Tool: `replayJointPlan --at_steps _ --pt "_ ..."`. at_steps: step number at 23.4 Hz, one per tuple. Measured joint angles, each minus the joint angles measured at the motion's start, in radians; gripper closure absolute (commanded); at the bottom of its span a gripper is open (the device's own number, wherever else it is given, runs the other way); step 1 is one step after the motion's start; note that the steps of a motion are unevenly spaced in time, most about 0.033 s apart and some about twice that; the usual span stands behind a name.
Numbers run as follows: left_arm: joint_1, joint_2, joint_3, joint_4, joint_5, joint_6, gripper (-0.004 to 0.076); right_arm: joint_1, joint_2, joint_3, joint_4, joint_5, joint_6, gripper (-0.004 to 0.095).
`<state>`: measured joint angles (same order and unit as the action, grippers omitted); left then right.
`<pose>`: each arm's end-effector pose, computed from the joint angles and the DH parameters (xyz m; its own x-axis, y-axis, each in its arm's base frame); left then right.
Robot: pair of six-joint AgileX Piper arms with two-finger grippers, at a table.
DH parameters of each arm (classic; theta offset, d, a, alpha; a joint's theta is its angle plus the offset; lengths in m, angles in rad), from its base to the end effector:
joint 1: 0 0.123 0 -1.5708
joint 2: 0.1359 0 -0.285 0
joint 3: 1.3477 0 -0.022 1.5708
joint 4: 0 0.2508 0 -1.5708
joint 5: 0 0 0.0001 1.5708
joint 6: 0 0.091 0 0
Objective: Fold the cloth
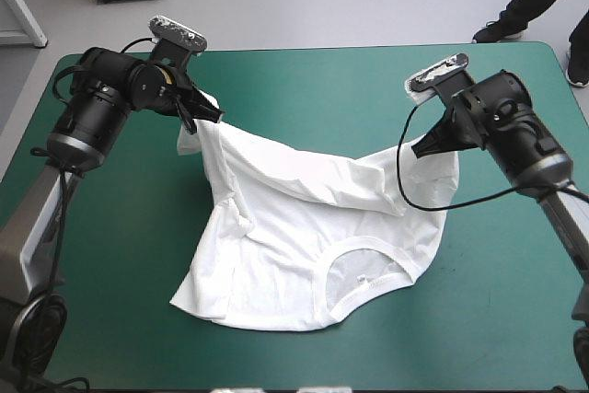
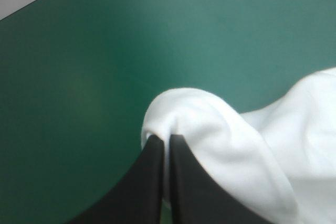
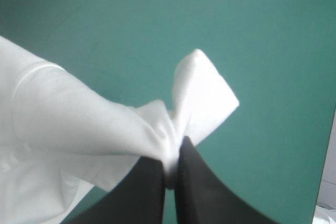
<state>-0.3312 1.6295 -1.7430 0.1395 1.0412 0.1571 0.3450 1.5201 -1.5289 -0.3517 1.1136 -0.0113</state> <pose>0.3411 -0.1057 0.4071 -0.6279 0.4531 -0.6328 0.3990 0.8855 0.2382 0.3098 0.0814 0.3804 -0.7484 -0.4418 -0.4946 -0.2949 0.8897 -0.3485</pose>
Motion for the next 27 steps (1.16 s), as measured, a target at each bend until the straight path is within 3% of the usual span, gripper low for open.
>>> replayJointPlan --at_steps 6,12,13,15,17,19,22,27 --pt "0.066 0.134 -0.016 0.033 -0.16 0.004 0.0733 -0.085 0.202 -0.116 0.011 -0.046 0.001 0.0925" --pt "0.078 0.302 -0.101 -0.004 -0.208 0.041 0.0727 -0.116 0.404 -0.279 0.089 -0.061 -0.023 0.0912" --pt "0.078 0.322 -0.101 -0.027 -0.207 0.044 0.0713 -0.116 0.422 -0.283 0.114 -0.062 -0.034 0.0896" --pt "0.078 0.33 -0.102 -0.039 -0.201 0.057 0.0574 -0.125 0.436 -0.285 0.147 -0.063 -0.065 0.0709" --pt "0.08 0.33 -0.105 -0.045 -0.191 0.082 0.0413 -0.158 0.443 -0.292 0.22 -0.07 -0.11 0.0547" --pt "0.086 0.33 -0.107 -0.067 -0.179 0.092 0.034 -0.2 0.443 -0.297 0.279 -0.071 -0.141 0.0459" --pt "0.092 0.32 -0.107 -0.085 -0.104 0.1 0.0325 -0.247 0.445 -0.325 0.352 -0.037 -0.163 0.0412" --pt "0.095 0.237 -0.107 -0.105 0.122 0.104 0.0325 -0.318 0.396 -0.349 0.508 0.03 -0.202 0.0412"
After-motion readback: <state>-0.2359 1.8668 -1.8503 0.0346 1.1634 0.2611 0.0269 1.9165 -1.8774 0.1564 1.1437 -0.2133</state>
